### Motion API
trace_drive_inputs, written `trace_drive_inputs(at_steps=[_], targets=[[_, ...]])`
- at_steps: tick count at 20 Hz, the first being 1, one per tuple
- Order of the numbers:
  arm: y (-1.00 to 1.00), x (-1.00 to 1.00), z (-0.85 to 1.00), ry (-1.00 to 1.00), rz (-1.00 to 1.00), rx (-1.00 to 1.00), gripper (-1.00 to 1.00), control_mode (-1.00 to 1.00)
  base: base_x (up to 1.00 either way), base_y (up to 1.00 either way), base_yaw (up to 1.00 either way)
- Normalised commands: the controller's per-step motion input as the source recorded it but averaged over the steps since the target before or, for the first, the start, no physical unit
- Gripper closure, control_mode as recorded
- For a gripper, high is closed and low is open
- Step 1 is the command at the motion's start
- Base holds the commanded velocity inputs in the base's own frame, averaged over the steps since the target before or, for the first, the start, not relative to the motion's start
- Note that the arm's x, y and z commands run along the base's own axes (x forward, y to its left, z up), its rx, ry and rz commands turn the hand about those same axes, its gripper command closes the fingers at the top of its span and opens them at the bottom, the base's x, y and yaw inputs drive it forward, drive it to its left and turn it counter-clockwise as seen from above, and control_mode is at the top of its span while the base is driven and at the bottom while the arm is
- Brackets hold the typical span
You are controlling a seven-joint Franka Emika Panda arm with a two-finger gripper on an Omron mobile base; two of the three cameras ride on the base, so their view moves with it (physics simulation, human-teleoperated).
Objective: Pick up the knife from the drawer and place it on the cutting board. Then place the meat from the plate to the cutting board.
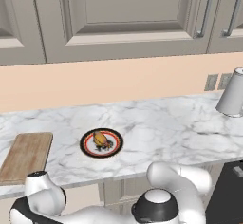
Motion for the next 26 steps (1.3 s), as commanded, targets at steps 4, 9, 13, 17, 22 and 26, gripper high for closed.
trace_drive_inputs(at_steps=[4,9,13,17,22,26], targets=[[0.54,0.31,-0.07,0.00,-0.05,-0.15,-1.00,-1.00,0.00,0.00,0.00],[0.31,0.37,-0.21,0.00,0.00,-0.17,-1.00,-1.00,0.00,0.00,0.00],[0.25,0.30,-0.25,0.00,0.00,-0.12,-1.00,-1.00,0.00,0.00,0.00],[0.26,0.13,-0.37,0.00,0.01,-0.09,-1.00,-1.00,0.00,0.00,0.00],[0.25,0.12,-0.36,-0.03,0.03,-0.03,-1.00,-1.00,0.00,0.00,0.00],[0.18,0.04,-0.22,-0.07,0.02,-0.01,-1.00,-1.00,0.00,0.00,0.00]])
